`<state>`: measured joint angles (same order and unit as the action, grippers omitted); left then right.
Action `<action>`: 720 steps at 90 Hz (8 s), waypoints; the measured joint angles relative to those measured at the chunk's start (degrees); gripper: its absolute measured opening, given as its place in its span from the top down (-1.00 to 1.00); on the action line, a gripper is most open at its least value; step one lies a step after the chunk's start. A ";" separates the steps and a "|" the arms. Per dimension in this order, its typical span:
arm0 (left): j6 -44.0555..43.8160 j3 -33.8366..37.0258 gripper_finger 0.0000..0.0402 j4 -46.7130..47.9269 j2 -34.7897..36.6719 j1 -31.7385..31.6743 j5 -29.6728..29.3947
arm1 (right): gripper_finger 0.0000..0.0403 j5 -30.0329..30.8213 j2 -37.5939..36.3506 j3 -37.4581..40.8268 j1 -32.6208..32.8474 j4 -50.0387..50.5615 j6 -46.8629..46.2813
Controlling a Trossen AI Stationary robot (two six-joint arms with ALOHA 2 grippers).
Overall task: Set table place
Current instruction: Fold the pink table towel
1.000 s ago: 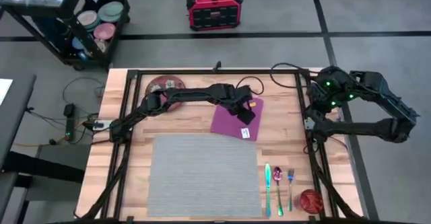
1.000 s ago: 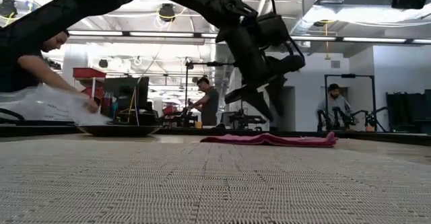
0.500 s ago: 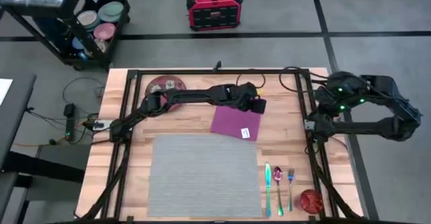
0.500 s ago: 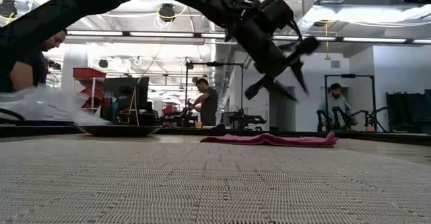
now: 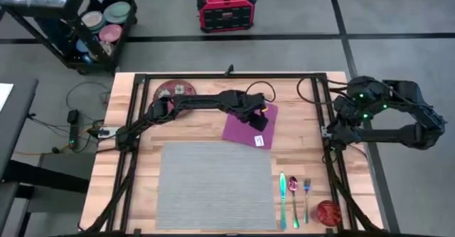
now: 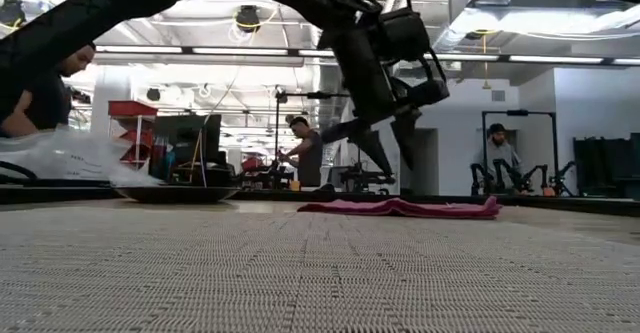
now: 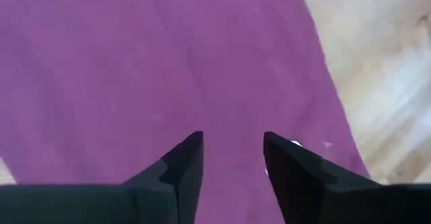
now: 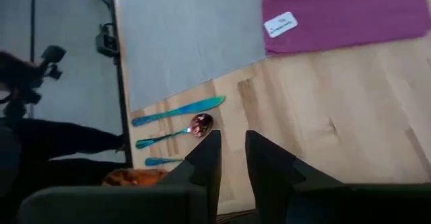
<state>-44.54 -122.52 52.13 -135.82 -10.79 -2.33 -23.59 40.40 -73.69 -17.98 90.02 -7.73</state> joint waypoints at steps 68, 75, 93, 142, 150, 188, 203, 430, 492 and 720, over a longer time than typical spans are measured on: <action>-1.33 0.90 0.61 3.25 -0.29 0.81 -8.77 | 0.97 4.21 0.00 0.00 -0.02 0.00 -3.83; -0.34 0.90 0.82 3.64 -0.29 1.26 -9.26 | 0.99 4.21 0.00 0.00 -0.02 0.00 -3.87; -0.53 0.87 0.99 5.23 -3.91 2.06 -6.11 | 1.00 4.25 0.00 0.00 -0.02 -0.04 -3.87; 3.26 0.76 1.00 21.56 -7.37 -2.71 -8.02 | 1.00 4.34 0.02 0.02 -0.02 -0.02 -4.46; 2.65 0.76 1.00 22.96 -7.37 -3.95 -8.06 | 1.00 4.26 0.00 0.02 -0.02 -0.02 -4.86; -1.23 1.36 1.00 29.29 -3.20 -2.81 -8.35 | 1.00 1.27 -0.46 0.01 -0.04 0.00 -3.01; -3.78 0.98 1.00 27.42 2.97 -2.06 -11.32 | 0.95 0.44 -1.12 -0.02 -0.04 -0.02 -2.93; -19.59 14.25 1.00 3.41 6.09 -0.79 -6.80 | 0.42 -6.48 -2.67 -0.02 -0.02 -0.01 -5.90; -16.33 -5.58 1.00 4.00 6.59 0.26 -12.74 | 0.42 -6.25 -3.19 -0.02 -0.04 -0.02 -6.22; -2.02 17.00 0.83 -17.28 9.04 9.64 -4.77 | 0.16 -8.09 -12.28 0.00 -0.11 -2.70 -17.81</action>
<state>-46.56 -105.52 34.85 -126.78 -1.15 -7.10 -31.68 28.12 -73.69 -18.09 87.32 -25.54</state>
